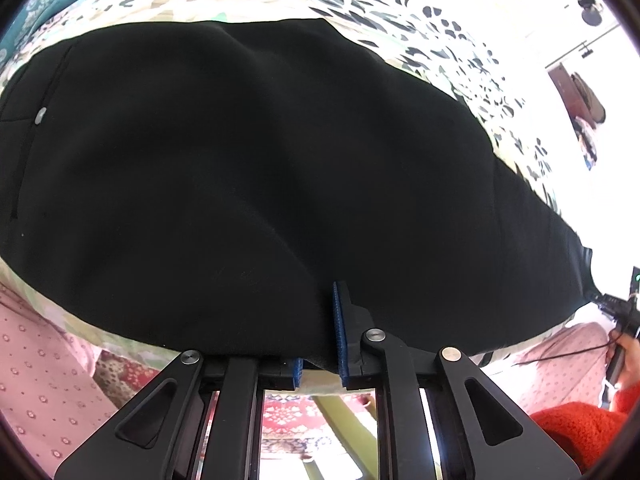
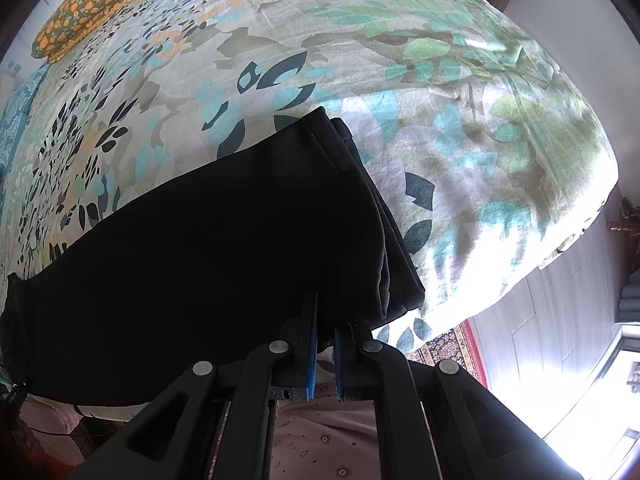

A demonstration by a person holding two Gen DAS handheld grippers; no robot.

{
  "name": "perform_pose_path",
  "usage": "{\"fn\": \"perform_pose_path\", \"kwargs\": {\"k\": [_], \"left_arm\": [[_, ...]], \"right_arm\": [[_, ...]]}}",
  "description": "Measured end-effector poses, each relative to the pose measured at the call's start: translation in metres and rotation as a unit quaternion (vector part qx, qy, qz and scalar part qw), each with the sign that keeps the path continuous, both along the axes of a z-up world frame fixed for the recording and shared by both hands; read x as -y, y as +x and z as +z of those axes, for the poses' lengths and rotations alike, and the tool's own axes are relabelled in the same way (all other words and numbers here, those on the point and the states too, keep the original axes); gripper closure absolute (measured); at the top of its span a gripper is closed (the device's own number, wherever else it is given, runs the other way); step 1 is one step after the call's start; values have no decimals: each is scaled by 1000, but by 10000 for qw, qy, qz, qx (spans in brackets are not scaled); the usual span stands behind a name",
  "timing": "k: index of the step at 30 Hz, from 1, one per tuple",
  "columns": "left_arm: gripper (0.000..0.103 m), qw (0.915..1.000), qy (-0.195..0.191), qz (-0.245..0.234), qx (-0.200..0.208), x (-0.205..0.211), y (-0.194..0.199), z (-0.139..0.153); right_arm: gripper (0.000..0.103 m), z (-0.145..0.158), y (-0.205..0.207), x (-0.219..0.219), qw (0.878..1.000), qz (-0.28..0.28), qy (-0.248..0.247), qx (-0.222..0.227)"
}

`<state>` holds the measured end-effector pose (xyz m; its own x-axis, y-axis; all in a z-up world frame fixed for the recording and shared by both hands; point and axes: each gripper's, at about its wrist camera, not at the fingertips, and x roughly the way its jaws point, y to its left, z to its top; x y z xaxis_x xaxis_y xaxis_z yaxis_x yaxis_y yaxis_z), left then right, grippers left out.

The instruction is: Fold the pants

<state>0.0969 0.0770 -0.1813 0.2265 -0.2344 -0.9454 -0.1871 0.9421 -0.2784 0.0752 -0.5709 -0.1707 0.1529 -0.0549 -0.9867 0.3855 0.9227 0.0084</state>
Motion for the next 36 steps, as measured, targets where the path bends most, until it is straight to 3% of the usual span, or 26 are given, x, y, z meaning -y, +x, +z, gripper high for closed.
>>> {"fn": "perform_pose_path", "kwargs": {"k": [4, 7, 8, 9, 11, 13, 17, 20, 23, 25, 26, 27, 28, 30, 33, 35, 36], "left_arm": [[81, 9998, 12, 135, -129, -2, -3, -3], [58, 9997, 112, 139, -184, -2, -5, -1], [43, 9994, 181, 146, -236, -3, -7, 0], [35, 9991, 258, 169, -293, -3, -10, 2], [32, 9982, 346, 203, -438, -7, -21, 7], [32, 9975, 329, 268, -560, -14, -34, 18], [31, 9985, 287, 453, 94, -34, -41, 62], [13, 9936, 599, 498, 824, -50, -18, 84], [13, 9844, 1217, 558, 1143, -63, 18, 68], [25, 9810, 1823, 501, 441, -68, 37, 31], [42, 9772, 2072, 440, -160, -70, 39, 8], [42, 9744, 2166, 414, -431, -71, 33, -4], [42, 9733, 2233, 371, -370, -70, 24, -3], [35, 9620, 2676, 197, -500, -65, 10, 4], [35, 9616, 2682, 263, -518, -73, -4, 16], [32, 9647, 2615, 283, -124, -71, -3, 33], [24, 9680, 2494, 240, 101, -67, 2, 40]], "right_arm": [[96, 1, -2, 0, 10000, -18, -27, 26], [93, 4, -2, 0, 10000, -28, -73, 39], [86, 5, -3, 0, 9999, -21, -101, 34], [80, 7, -4, 0, 10000, -19, -75, 63], [49, 15, -10, 2, 9998, -68, -8, 191], [38, 28, -23, 5, 9992, -157, -85, 349], [38, 62, -48, 8, 9931, -346, -642, 916], [36, 86, -48, -5, 9858, -307, -774, 1455], [30, 92, -29, -33, 9822, -94, -374, 1838], [29, 85, -12, -59, 9816, 154, -119, 1902], [29, 80, -5, -73, 9810, 258, -15, 1924], [29, 74, 0, -85, 9802, 349, 105, 1946], [29, 66, 3, -96, 9796, 421, 218, 1954], [28, 49, 6, -111, 9802, 518, 377, 1872], [28, 19, 8, -120, 9838, 465, 602, 1621], [29, 7, 9, -118, 9845, 284, 811, 1529], [28, 6, 8, -115, 9830, 188, 904, 1588]]}}
